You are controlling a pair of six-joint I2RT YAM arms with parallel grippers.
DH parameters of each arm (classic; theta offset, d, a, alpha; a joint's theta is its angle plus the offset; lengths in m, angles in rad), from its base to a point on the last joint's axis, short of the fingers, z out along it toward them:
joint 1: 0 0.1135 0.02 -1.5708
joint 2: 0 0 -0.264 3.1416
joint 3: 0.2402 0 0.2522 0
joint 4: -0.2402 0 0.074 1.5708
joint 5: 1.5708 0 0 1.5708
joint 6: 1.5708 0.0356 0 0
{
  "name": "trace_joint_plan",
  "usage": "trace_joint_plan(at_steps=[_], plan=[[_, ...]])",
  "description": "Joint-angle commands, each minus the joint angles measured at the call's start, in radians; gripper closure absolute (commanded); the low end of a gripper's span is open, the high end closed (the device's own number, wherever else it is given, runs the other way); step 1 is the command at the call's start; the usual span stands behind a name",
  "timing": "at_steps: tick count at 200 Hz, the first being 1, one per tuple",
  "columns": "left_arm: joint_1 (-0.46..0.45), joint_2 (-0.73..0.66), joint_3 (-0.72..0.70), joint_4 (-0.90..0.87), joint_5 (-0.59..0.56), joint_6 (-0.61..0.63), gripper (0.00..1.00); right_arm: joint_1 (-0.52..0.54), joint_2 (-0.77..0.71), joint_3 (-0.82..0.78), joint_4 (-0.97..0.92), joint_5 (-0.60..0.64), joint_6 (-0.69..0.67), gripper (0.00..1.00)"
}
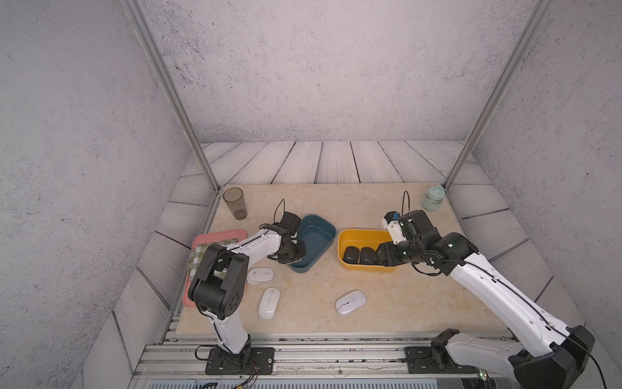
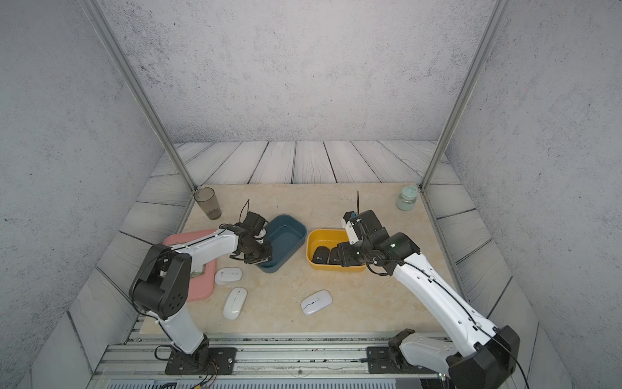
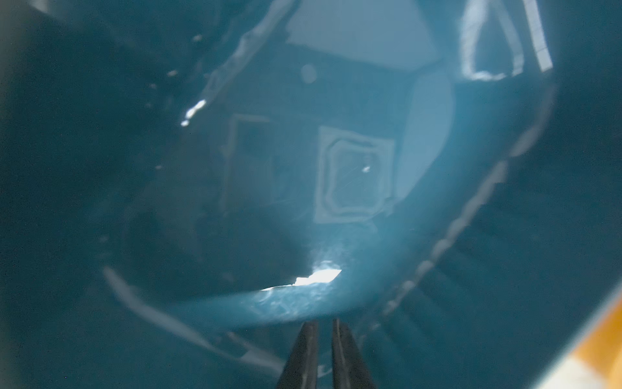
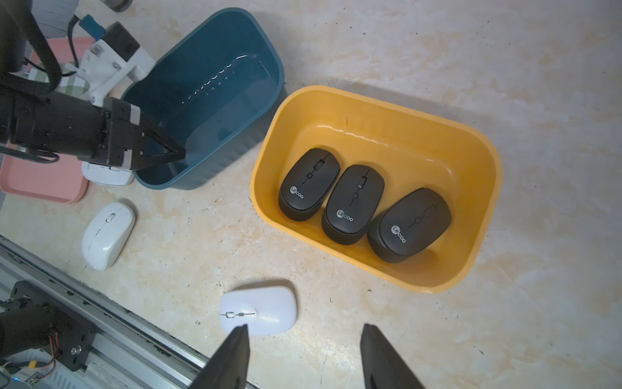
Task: Place the mice by color into the storage box
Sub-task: Move the storage box to the center of the board.
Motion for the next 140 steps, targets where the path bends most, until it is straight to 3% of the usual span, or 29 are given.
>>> trace_joint_plan(at_steps=[1, 22, 53, 82, 116, 140], plan=[[0.033, 0.013, 0.04, -0.21, -0.129, 0.179, 0.84, -0.003, -0.026, -0.017, -0.028, 0.018, -0.005, 0.43], [0.086, -0.003, 0.05, -0.249, -0.213, 0.237, 0.82, -0.004, -0.019, -0.029, -0.015, -0.005, 0.002, 0.43], [0.136, 0.083, 0.14, -0.353, -0.327, 0.329, 0.82, -0.004, 0.0, -0.038, -0.023, -0.04, 0.001, 0.43], [0.125, 0.017, 0.175, -0.355, -0.331, 0.332, 0.81, -0.003, -0.019, -0.062, -0.033, -0.054, 0.003, 0.42], [-0.051, -0.203, 0.184, -0.307, -0.169, 0.288, 0.41, -0.004, -0.062, -0.105, -0.023, -0.043, 0.007, 0.31], [-0.213, -0.324, 0.117, -0.212, -0.059, 0.264, 0.31, -0.005, -0.097, -0.119, -0.048, 0.018, 0.006, 0.1]])
